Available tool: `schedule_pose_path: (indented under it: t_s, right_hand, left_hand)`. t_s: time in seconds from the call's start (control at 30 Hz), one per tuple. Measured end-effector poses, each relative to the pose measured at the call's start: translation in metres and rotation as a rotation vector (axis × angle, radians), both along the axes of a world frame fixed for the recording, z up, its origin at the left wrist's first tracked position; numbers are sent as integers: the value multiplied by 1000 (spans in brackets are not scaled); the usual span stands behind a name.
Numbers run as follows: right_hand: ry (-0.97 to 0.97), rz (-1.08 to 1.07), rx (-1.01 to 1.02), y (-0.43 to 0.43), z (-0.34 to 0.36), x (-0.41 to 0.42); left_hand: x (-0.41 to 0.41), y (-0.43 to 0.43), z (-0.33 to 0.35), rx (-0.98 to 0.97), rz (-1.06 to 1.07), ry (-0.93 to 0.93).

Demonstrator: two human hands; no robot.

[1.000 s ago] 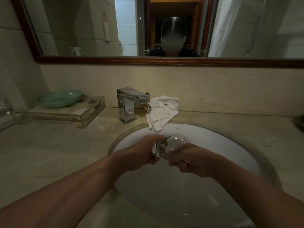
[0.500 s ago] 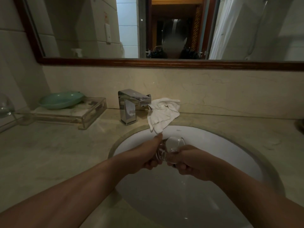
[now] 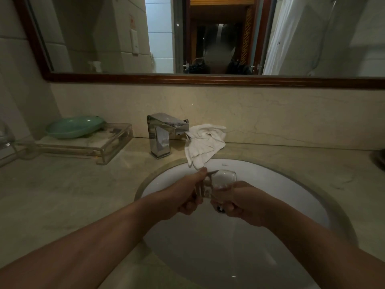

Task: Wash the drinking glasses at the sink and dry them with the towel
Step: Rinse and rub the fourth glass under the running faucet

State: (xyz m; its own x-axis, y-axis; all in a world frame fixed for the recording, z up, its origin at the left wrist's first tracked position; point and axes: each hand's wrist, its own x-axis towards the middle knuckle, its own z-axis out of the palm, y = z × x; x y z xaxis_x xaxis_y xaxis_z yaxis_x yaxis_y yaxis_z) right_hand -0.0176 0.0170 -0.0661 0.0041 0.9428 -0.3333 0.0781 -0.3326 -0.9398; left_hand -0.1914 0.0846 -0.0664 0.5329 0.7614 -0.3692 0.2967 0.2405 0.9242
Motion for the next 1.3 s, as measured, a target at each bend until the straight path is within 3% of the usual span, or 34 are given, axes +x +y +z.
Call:
schedule_pose_path:
  t_s: [0.27, 0.57, 0.8, 1.03, 1.3]
  right_hand:
    - [-16, -145, -36, -2, 3, -2]
    - [-47, 14, -70, -1, -2, -2]
    - [-117, -80, -70, 0, -3, -2]
    - [30, -49, -25, -1, 0, -5]
    - [-114, -116, -43, -3, 3, -1]
  left_hand:
    - [1, -8, -1, 126, -86, 150]
    - [-1, 3, -7, 118, -68, -28]
    - [2, -7, -1, 253, -10, 148]
    - [0, -5, -1, 202, -2, 96]
    - [0, -4, 1, 185, -52, 127]
